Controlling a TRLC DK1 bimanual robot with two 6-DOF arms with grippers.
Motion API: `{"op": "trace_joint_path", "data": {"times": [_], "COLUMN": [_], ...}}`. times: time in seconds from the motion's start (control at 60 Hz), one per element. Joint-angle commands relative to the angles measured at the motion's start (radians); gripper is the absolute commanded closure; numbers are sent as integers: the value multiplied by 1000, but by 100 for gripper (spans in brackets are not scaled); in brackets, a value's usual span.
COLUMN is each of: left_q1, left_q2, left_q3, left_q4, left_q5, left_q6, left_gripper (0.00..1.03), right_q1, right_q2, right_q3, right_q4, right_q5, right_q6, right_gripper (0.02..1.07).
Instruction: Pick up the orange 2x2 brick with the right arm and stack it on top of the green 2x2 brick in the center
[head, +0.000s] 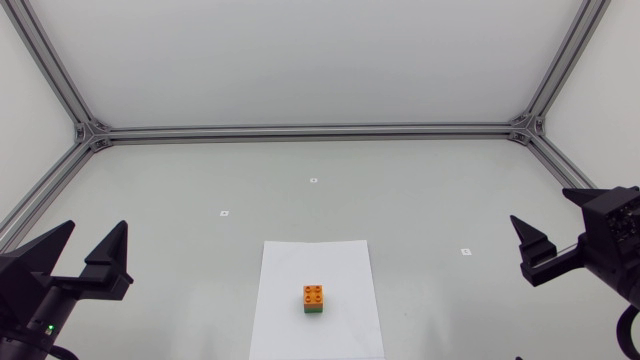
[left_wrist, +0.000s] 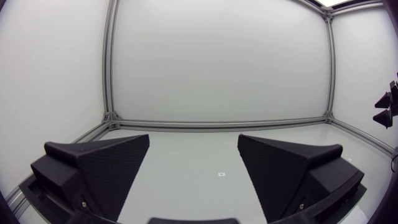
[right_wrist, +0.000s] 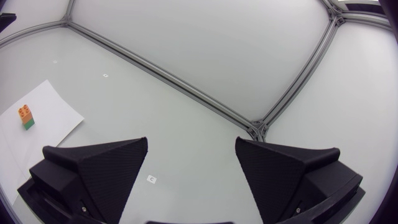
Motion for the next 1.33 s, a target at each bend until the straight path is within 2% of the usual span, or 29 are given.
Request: {"op": "trace_joint_path", "data": {"times": [0.0, 0.05, 1.017, 1.317], "left_q1": [-1, -1, -1, 1], "left_q2": [-4, -4, -4, -4], "left_q3": [-41, -41, -41, -41], "left_q4": [-11, -11, -11, -11], "left_q5": [3, 3, 3, 3], "left_q6": [5, 7, 5, 5], "left_gripper": [4, 4, 4, 4], "right_q1": [44, 69, 197, 198], "right_q2": [-76, -118, -427, -430], "right_q3": [-65, -104, -335, -338], "right_q4": [26, 65, 215, 216], "right_q5": [43, 85, 203, 204], "right_q6": [52, 96, 585, 590], "right_gripper": [7, 7, 7, 7]}}
